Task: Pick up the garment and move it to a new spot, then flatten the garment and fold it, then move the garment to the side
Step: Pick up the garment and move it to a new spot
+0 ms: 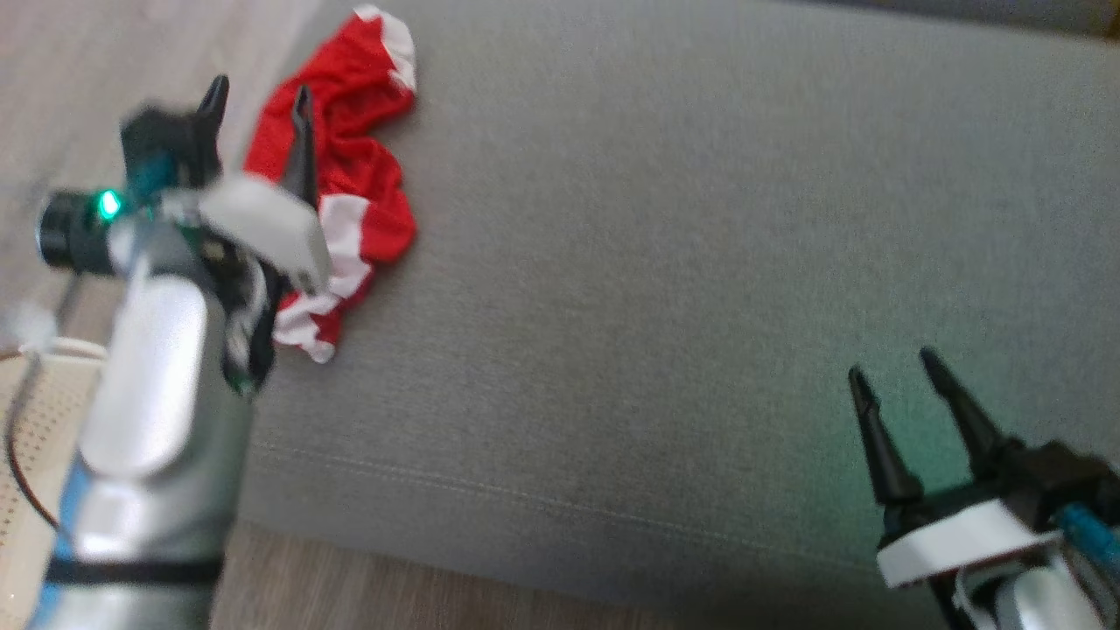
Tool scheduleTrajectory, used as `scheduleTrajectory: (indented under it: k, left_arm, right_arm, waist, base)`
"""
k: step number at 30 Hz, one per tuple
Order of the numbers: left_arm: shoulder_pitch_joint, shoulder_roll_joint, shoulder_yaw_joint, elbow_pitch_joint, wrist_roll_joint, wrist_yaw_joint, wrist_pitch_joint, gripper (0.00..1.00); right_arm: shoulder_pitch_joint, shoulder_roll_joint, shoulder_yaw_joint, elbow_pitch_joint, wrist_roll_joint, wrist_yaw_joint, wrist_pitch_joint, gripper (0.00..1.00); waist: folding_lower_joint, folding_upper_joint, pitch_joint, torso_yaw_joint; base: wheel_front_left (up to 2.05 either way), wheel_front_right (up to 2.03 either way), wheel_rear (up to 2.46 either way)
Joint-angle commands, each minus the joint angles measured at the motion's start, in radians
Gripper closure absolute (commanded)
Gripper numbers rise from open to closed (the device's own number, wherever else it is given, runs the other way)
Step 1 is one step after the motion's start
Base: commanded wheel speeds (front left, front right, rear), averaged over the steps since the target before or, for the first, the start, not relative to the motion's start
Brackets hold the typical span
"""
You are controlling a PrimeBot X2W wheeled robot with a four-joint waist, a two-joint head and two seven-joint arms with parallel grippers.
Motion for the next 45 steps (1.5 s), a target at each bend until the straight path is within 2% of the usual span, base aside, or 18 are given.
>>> scheduleTrajectory:
  k: [1,4,5,7,12,19,25,26,27,31,35,40,45]
  left_arm:
    - [-0.084,0.046,0.036,0.033,-0.007,-0.018,0.063,0.00]
    - [-0.228,0.072,0.043,0.185,-0.017,-0.043,0.179,0.00]
    - [-0.306,0.084,0.043,0.288,-0.022,-0.058,0.227,0.00]
    - [-0.369,0.092,0.046,0.383,-0.030,-0.073,0.248,0.00]
    - [-0.475,0.102,0.082,0.587,-0.071,-0.074,0.260,0.00]
    - [-0.568,0.129,0.053,0.750,-0.040,-0.048,0.270,0.00]
    - [-0.585,0.147,0.037,0.844,-0.027,-0.029,0.298,0.00]
    - [-0.583,0.147,0.036,0.859,-0.029,-0.029,0.301,0.29]
    - [-0.581,0.148,0.034,0.873,-0.031,-0.034,0.305,1.00]
    - [-0.577,0.161,0.033,0.890,-0.037,-0.042,0.255,1.00]
    - [-0.577,0.181,0.018,0.863,-0.026,-0.051,0.117,1.00]
    - [-0.587,0.192,-0.014,0.829,-0.010,-0.099,-0.055,1.00]
    - [-0.603,0.183,-0.077,0.792,0.024,-0.148,-0.159,1.00]
  right_arm:
    - [-0.048,-0.031,0.021,-0.040,-0.004,0.000,-0.009,0.00]
    - [-0.079,-0.063,0.012,-0.045,0.001,0.000,-0.009,0.00]
    - [-0.090,-0.082,0.003,-0.048,0.004,0.000,-0.009,0.00]
    - [-0.096,-0.095,-0.003,-0.052,0.007,0.000,-0.009,0.00]
    - [-0.112,-0.113,-0.029,-0.066,0.016,0.000,-0.009,0.00]
    - [-0.116,-0.118,-0.054,-0.088,0.028,0.000,-0.009,0.00]
    - [-0.133,-0.111,-0.042,-0.089,0.036,0.000,-0.009,0.00]
    - [-0.136,-0.109,-0.039,-0.089,0.036,0.000,-0.009,0.00]
    - [-0.139,-0.108,-0.035,-0.088,0.037,0.000,-0.009,0.00]
    - [-0.147,-0.106,-0.026,-0.078,0.037,0.000,-0.009,0.00]
    - [-0.151,-0.098,-0.024,-0.069,0.035,0.000,-0.009,0.00]
    - [-0.151,-0.074,-0.006,-0.051,0.038,0.000,-0.009,0.00]
    - [-0.146,-0.038,0.006,-0.032,0.040,0.000,-0.009,0.00]
  waist:
    - [0.0000,0.0000,0.101,-0.067]
    - [0.0000,0.0000,0.164,-0.094]
    - [0.0000,0.0000,0.196,-0.107]
    - [0.0000,0.0000,0.225,-0.121]
    - [0.0000,0.0000,0.285,-0.157]
    - [0.0000,0.0000,0.366,-0.176]
    - [0.0000,0.0000,0.379,-0.191]
    - [0.0000,0.0000,0.377,-0.194]
    - [0.0000,0.0000,0.375,-0.198]
    - [0.0000,0.0000,0.358,-0.210]
    - [0.0000,0.0000,0.326,-0.221]
    - [0.0000,0.0000,0.254,-0.238]
    - [0.0000,0.0000,0.170,-0.267]
  base:
    - [0.00,0.00,0.00]
    - [0.00,0.00,0.00]
    - [0.00,0.00,0.00]
    - [0.00,0.00,0.00]
    - [0.00,0.00,0.00]
    - [0.00,0.00,0.00]
    - [0.00,0.00,0.00]
    - [0.00,0.00,0.00]
    - [0.00,0.00,0.00]
    - [0.00,0.00,0.00]
    - [0.00,0.00,0.00]
    - [0.00,0.00,0.00]
    - [0.00,0.00,0.00]
